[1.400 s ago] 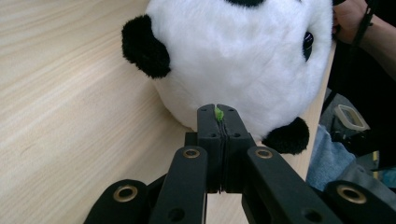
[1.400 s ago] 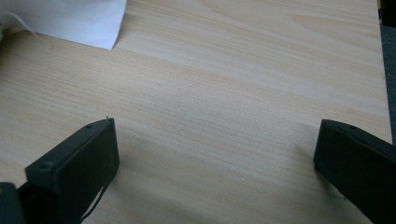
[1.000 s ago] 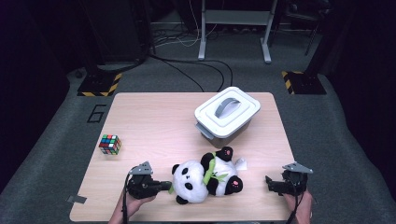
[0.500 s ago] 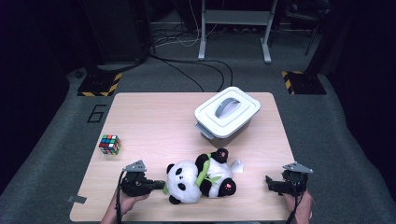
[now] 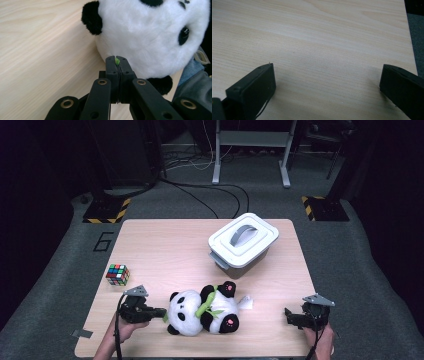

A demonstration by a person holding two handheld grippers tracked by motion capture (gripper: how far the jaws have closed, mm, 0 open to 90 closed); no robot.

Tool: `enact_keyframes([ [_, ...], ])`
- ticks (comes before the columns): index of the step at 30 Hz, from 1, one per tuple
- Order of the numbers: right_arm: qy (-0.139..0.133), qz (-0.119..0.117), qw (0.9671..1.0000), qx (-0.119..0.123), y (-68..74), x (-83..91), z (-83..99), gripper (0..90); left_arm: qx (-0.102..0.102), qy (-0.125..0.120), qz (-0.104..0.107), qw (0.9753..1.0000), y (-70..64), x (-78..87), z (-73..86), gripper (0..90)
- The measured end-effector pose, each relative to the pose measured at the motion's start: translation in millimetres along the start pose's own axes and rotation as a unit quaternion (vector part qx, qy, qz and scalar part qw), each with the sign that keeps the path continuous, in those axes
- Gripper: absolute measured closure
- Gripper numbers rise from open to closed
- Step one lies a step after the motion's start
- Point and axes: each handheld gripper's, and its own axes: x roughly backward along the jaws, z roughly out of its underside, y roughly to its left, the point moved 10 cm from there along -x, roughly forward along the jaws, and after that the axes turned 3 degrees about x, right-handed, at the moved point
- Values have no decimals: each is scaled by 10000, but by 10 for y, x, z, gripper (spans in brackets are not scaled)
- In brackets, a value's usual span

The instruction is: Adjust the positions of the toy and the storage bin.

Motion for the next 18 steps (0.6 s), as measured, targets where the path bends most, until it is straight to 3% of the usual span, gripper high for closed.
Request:
enact_keyframes([
  [3, 6, 2, 10000, -30, -3, 0, 3, 0, 139, -68, -136, 9998, 121, 65, -9, 890],
  [7, -4, 32, 10000, 17, -1, 7, 4, 0, 285, -125, -171, 9994, 161, 75, 5, 873],
  [11, 2, 19, 10000, -23, -3, 2, 3, 0, 519, -181, -348, 9979, 157, 73, 9, 634],
  [14, 20, -5, 10000, -55, -5, -1, 4, 0, 671, -259, -738, 9947, 165, 115, -52, 456],
  [15, 6, 17, 10000, -39, -5, 1, 3, 0, 671, -259, -738, 9947, 165, 115, -52, 411],
  [18, -5, 56, 10000, -4, -4, 7, 4, 0, 656, -388, -1113, 9909, 108, 235, -182, 294],
])
